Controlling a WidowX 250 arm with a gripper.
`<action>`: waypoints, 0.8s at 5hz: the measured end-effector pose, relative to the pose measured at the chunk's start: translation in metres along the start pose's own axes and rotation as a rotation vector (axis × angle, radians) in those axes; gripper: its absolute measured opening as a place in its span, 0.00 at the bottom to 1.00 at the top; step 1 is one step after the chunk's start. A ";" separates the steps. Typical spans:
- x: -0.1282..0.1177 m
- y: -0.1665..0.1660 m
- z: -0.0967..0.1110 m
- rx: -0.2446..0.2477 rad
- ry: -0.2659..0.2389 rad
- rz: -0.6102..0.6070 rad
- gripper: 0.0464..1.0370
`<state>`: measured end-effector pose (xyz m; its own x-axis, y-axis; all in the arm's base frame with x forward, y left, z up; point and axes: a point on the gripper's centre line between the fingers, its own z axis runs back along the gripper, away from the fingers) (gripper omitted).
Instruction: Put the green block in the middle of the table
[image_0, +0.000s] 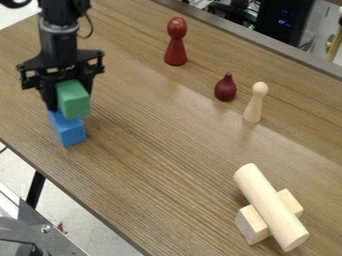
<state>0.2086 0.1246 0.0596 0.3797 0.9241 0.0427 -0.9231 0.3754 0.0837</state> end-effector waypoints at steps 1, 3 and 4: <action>-0.023 -0.011 0.018 -0.042 0.015 -0.065 0.57; -0.055 -0.038 0.030 -0.084 0.023 -0.203 0.57; -0.065 -0.056 0.027 -0.110 -0.014 -0.272 0.57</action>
<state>0.2375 0.0413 0.0786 0.6143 0.7876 0.0475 -0.7880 0.6155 -0.0145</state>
